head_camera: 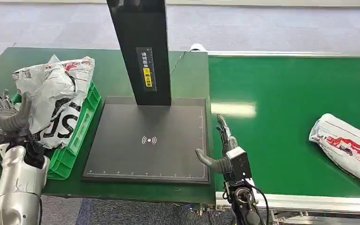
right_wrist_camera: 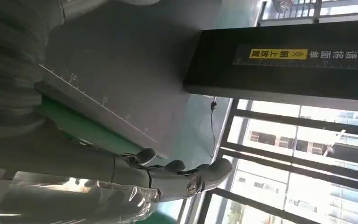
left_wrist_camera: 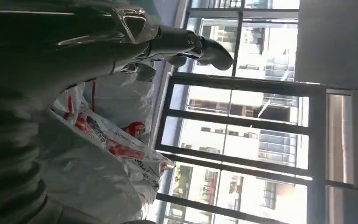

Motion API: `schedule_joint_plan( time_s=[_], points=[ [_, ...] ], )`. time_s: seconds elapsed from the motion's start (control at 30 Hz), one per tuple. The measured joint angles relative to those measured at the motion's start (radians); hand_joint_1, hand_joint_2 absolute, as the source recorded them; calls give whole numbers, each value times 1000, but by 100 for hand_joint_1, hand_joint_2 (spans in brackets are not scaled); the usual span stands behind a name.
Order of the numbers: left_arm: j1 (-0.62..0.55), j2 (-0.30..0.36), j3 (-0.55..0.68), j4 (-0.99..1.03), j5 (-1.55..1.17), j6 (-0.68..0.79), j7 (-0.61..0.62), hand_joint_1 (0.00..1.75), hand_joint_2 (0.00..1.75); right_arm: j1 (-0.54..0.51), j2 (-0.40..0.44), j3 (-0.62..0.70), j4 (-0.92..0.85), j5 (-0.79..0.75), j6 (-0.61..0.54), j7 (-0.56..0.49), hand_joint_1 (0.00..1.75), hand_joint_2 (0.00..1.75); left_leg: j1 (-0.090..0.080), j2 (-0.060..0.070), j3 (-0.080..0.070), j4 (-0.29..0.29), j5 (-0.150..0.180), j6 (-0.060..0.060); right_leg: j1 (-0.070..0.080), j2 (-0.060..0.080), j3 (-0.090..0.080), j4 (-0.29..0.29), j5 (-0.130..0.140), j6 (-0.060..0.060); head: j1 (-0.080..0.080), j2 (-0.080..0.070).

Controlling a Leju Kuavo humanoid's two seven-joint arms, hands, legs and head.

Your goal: Moved the parcel from conveyor to table for the left to box.

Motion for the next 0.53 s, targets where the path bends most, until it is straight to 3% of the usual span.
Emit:
schedule_joint_plan(
  time_s=[0.27, 0.4, 0.53],
  points=[
    [215, -57, 44, -276, 14, -23, -76, 0, 175, 14, -2, -4, 0, 0, -2, 2, 0, 175, 0, 3, 0, 0, 0, 0, 0, 1, 0, 0, 0, 0, -1, 0],
    [352, -150, 43, -471, -68, -43, -111, 0, 175, 19, -2, -8, 0, 0, -5, 2, 0, 175, -1, 3, 0, 0, -1, 0, -1, 1, 0, -1, -1, 0, -1, 0],
    [486, -270, 20, -651, -146, -152, -114, 0, 175, 22, -2, -10, 0, 4, -5, 3, 0, 175, -1, 3, 0, 0, -2, 1, -1, 0, 0, -1, -1, 1, 0, 0]
  ],
)
